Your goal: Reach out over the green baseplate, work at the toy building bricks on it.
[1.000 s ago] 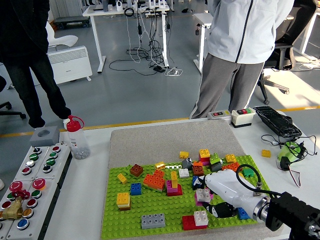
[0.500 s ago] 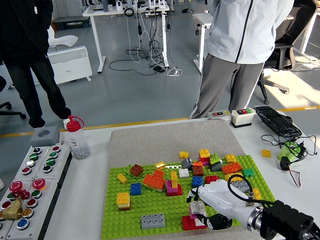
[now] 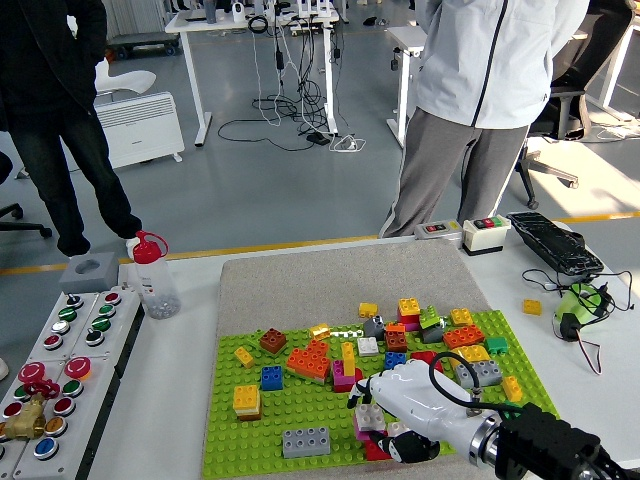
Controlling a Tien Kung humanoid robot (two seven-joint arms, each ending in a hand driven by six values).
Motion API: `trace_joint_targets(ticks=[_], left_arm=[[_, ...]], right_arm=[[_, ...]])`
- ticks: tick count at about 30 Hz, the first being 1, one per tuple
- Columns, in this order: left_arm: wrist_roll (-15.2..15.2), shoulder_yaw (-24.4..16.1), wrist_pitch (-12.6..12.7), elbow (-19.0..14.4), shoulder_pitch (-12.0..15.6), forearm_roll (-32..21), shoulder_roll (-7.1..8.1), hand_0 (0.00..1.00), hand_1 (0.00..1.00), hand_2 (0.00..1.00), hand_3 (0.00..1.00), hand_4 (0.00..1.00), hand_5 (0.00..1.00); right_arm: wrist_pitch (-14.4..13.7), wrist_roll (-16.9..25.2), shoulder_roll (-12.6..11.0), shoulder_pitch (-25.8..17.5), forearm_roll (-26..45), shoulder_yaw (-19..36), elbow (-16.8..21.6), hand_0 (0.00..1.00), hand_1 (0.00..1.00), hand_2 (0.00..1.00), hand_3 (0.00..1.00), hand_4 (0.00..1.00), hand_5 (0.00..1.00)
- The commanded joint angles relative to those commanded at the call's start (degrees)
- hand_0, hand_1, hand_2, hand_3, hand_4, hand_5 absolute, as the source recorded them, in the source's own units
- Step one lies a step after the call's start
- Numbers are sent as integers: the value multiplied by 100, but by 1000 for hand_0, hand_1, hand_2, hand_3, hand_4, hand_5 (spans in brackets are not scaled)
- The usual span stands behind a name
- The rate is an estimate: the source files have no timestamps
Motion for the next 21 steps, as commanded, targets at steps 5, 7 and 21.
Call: trace_joint_targets(ticks=[5, 7, 21], left_arm=[[4, 2, 1, 0, 0, 4, -1, 735, 786, 819, 671, 477, 998], [6, 2, 1, 0, 1, 5, -2, 735, 786, 819, 671, 477, 998], [8, 1, 3, 0, -1, 11, -3, 733, 787, 818, 670, 479, 998]], right_arm=[[-4, -14, 94, 86, 7, -138, -182, 363, 490, 558, 626, 548, 2], [-13, -15, 130, 119, 3, -186, -264, 363, 490, 558, 626, 548, 2], [-117, 16, 199, 220, -151, -410, -636, 361, 488, 557, 629, 550, 2]])
